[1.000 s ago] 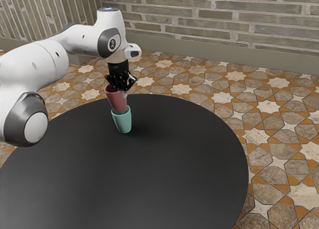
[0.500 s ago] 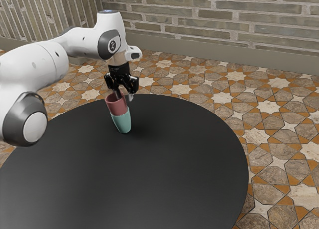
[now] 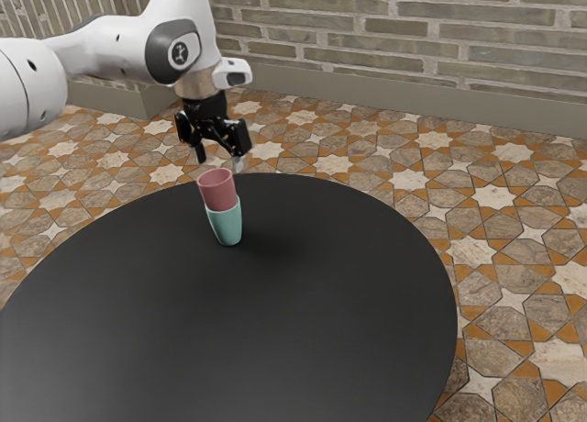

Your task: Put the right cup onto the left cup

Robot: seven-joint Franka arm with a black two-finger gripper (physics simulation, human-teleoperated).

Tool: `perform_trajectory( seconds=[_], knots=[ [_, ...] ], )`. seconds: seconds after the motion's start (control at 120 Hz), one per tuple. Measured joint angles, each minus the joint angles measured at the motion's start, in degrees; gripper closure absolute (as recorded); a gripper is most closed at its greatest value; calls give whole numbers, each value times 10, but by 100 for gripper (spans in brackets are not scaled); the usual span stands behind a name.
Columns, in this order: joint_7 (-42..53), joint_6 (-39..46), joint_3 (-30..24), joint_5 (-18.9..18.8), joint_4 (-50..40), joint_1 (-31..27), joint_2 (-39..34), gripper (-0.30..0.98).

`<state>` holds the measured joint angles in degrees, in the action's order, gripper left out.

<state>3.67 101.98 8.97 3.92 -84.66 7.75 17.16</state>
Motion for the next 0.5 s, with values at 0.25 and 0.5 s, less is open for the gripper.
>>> perform_trajectory(
  seconds=[0.25,0.5],
  knots=[
    [56,1,0,-57,-78,17,-88,1],
    [85,5,-1,-70,-153,18,-162,0]
  ],
)
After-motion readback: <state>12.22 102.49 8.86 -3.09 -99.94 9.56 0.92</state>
